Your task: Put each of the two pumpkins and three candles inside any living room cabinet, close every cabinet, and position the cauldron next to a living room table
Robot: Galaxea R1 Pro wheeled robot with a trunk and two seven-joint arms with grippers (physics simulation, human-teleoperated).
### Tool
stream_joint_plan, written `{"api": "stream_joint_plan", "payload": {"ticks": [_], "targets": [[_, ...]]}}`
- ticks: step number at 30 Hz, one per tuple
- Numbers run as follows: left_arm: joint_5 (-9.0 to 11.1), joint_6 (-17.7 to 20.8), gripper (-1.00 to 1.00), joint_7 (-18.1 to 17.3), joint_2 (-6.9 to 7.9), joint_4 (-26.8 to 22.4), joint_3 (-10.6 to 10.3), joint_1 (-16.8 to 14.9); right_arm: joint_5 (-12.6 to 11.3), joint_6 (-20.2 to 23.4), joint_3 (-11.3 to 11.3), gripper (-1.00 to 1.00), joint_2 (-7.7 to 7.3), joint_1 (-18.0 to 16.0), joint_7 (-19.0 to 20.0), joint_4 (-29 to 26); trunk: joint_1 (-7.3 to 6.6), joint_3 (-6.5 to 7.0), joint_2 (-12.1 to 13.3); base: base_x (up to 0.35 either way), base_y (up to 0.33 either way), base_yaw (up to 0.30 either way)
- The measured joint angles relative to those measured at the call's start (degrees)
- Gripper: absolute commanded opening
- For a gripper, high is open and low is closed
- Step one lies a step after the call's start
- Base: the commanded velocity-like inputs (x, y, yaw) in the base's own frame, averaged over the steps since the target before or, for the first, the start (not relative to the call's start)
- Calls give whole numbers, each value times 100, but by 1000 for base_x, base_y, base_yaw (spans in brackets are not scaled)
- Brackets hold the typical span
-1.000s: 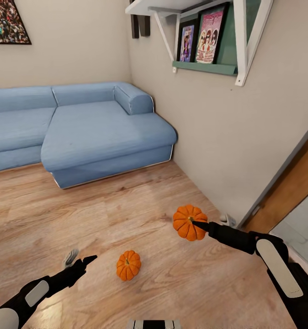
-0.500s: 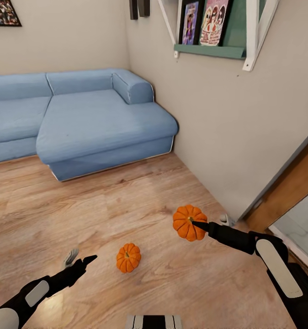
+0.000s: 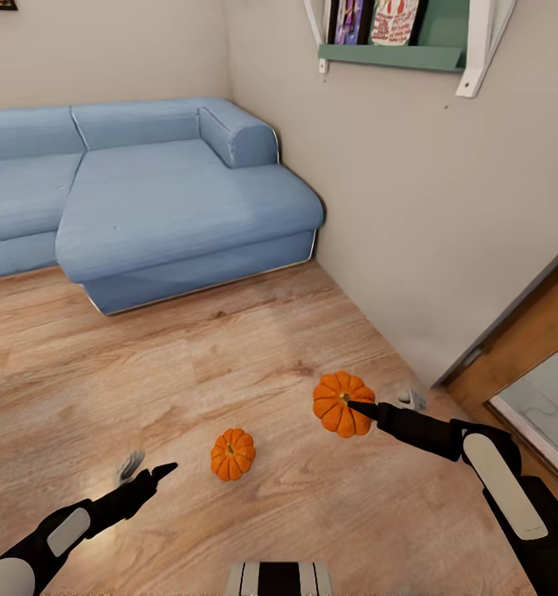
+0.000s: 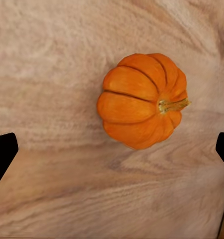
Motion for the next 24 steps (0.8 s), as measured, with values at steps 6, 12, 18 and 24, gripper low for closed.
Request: {"api": "stream_joint_plan", "payload": {"ticks": [6, 12, 18, 24], "targets": [[-3, -3, 100, -188, 2, -1, -69, 0, 2, -19, 0, -100, 6, 0, 1, 14, 15, -133, -8, 0, 0, 0], [-1, 57, 100, -882, 16, 4, -89, -3, 4, -25, -7, -100, 26, 0, 3, 18, 31, -266, -16, 0, 0, 0], [13, 417, 100, -1377, 74, -142, -63, -100, 1, -26, -8, -100, 31, 0, 9, 20, 46, -399, -24, 0, 0, 0], [66, 618, 100, -1609, 212, -274, -12, -395, -4, -26, -16, -100, 28, -1, 11, 19, 56, -488, -30, 0, 0, 0]]}}
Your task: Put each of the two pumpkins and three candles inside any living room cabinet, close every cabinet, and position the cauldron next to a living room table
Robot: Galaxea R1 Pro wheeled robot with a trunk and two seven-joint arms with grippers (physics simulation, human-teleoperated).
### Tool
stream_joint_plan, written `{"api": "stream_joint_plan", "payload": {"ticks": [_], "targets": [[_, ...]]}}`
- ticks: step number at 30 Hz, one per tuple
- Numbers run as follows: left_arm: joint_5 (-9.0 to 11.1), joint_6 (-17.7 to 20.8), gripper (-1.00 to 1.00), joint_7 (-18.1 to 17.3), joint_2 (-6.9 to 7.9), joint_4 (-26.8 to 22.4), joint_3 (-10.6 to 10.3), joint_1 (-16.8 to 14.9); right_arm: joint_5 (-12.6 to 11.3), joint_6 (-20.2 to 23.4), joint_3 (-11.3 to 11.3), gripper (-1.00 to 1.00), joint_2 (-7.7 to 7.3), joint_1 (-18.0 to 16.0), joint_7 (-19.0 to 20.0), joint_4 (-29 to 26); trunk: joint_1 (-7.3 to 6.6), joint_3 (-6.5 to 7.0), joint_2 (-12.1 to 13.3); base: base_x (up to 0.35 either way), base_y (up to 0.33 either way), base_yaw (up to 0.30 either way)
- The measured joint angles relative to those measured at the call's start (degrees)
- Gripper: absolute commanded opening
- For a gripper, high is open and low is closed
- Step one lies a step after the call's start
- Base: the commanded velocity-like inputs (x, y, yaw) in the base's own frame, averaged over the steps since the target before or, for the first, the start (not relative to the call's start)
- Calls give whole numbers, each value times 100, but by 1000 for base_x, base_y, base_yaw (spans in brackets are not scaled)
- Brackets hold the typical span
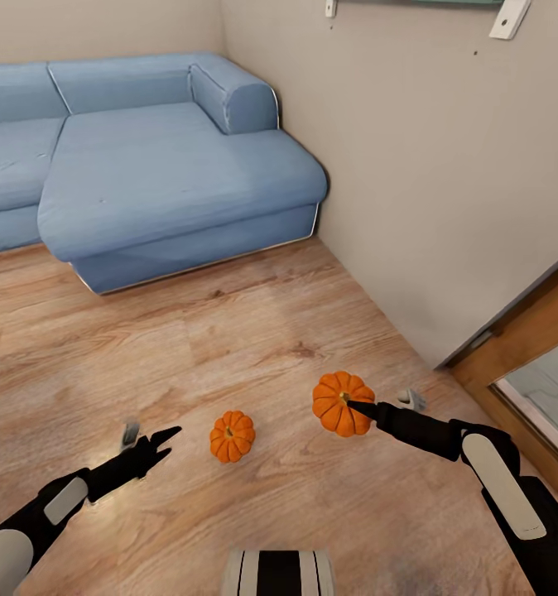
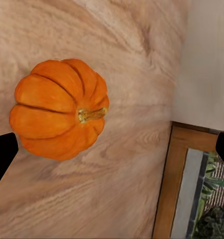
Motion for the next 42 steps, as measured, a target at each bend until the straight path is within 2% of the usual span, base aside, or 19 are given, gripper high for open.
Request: {"api": "stream_joint_plan", "payload": {"ticks": [2, 6, 8, 12, 14, 18, 24, 42], "targets": [[12, 4, 100, -21, 102, -18, 10, -89, 2, 0, 4, -100, 4, 0, -6, 1, 0, 0, 0, 0, 0, 0], [23, -7, 100, -25, 288, -24, 40, -141, 26, -7, 14, -100, 12, 1, -14, 4, 11, -88, -5, 0, 0, 0], [24, -21, 100, 5, 323, -18, 43, -145, 35, -8, 15, -100, 11, 1, -17, 7, 16, -133, -8, 0, 0, 0], [28, -38, 100, 70, 344, 4, 47, -152, 37, -9, 15, -100, 10, 1, -18, 9, 26, -221, -13, 0, 0, 0], [35, -52, 100, 271, 357, 13, 57, -156, 41, -9, 17, -100, 12, 1, -18, 10, 31, -266, -16, 0, 0, 0], [36, -84, 100, 481, 365, 20, 210, -158, 37, -9, 23, -100, 17, 1, -18, 11, 42, -354, -21, 0, 0, 0], [23, -139, 100, 729, 350, 1, 355, -152, 80, -9, 25, -100, 158, 1, -44, 11, 57, -487, -29, 0, 0, 0], [-35, -142, 100, 712, 332, -60, 358, -133, 93, -9, 16, -100, 209, -3, -63, 19, 104, -886, -53, 0, 0, 0]]}}
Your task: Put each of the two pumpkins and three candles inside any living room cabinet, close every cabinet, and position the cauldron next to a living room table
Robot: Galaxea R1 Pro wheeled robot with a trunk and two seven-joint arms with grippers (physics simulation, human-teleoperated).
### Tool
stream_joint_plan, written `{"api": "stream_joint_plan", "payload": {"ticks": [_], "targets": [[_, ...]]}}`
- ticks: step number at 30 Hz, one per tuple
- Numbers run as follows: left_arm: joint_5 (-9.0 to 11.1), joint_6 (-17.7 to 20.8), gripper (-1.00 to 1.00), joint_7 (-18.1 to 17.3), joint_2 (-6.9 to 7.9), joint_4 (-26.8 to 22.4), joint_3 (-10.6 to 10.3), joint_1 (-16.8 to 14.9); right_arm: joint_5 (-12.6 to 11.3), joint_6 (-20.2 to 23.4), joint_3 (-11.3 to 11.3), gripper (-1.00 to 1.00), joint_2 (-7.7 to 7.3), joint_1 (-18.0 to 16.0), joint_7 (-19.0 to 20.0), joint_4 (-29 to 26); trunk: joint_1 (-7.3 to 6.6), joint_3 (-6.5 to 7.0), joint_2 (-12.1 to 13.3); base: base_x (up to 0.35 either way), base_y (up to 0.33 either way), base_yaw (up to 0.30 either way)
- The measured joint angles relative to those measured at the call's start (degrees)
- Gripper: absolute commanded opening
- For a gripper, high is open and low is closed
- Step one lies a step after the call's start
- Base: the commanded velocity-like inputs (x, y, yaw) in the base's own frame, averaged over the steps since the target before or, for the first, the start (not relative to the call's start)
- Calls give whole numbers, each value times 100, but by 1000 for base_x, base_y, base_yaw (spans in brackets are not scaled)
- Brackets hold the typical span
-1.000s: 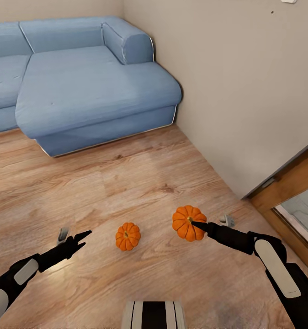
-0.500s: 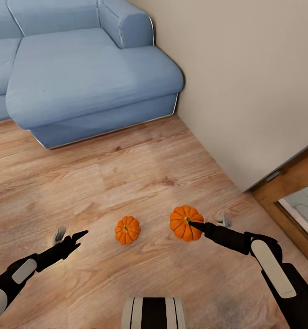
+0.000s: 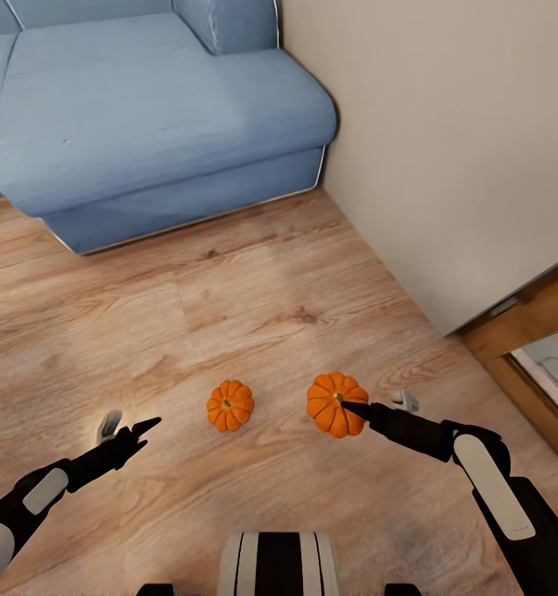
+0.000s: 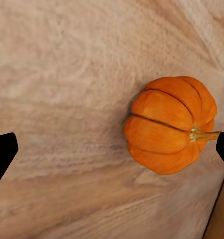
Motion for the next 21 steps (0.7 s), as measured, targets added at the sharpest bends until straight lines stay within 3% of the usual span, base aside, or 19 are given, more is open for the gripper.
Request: {"api": "stream_joint_plan", "payload": {"ticks": [9, 21], "targets": [[-1, 0, 100, -5, 0, -2, -2, 1, 0, 0, 4, -100, 9, 2, -1, 0, 23, -200, -12, 0, 0, 0], [0, 2, 100, -21, 0, -3, 0, 1, -4, 0, 8, -100, 9, 2, -7, 0, 22, -200, -12, 23, 0, 0]]}}
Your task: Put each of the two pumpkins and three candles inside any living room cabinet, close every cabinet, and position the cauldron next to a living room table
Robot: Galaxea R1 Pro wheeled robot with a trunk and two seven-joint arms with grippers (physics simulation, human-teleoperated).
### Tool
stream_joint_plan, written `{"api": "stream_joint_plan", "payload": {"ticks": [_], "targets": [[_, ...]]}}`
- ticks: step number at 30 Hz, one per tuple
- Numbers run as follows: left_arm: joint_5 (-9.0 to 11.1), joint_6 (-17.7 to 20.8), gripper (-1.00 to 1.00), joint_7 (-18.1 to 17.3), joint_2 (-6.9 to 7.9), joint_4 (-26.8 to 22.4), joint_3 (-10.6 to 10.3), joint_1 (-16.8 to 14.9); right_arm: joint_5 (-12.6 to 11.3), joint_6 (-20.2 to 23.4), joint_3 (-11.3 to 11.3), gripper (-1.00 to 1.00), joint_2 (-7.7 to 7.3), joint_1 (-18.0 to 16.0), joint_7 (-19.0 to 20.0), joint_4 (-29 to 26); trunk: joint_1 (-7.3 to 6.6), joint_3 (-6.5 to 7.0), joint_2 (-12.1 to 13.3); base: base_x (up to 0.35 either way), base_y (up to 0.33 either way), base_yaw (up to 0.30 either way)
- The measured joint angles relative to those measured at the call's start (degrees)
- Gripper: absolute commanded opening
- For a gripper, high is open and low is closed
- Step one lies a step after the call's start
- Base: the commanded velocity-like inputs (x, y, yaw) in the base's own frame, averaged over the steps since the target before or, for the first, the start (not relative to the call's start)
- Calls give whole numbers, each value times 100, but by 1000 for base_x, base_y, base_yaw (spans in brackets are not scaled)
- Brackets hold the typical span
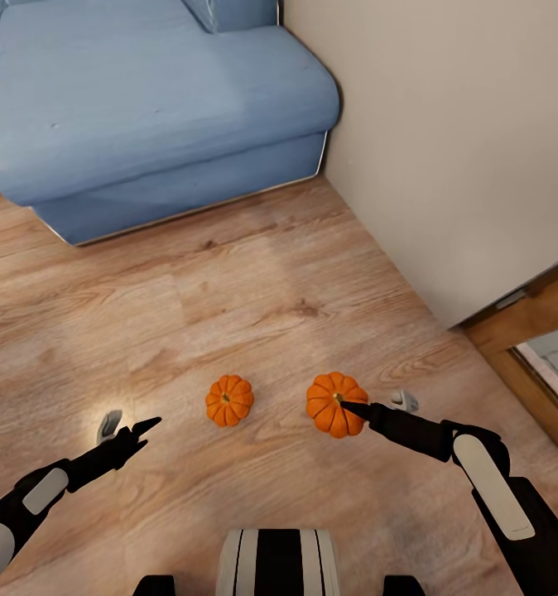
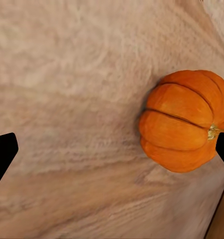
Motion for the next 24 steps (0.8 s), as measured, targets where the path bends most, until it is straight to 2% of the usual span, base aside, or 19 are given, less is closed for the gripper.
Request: {"api": "stream_joint_plan", "payload": {"ticks": [7, 24], "targets": [[-4, -2, 100, -1, 0, 0, -5, 0, -6, 0, 0, -100, 0, 0, 0, 0, 0, 0, 0, 160, 0, 0], [-9, -1, 100, -1, -1, -126, -40, -1, -13, 2, -1, -100, 0, 0, -3, -3, 1, 0, 0, 20, -105, 0]]}}
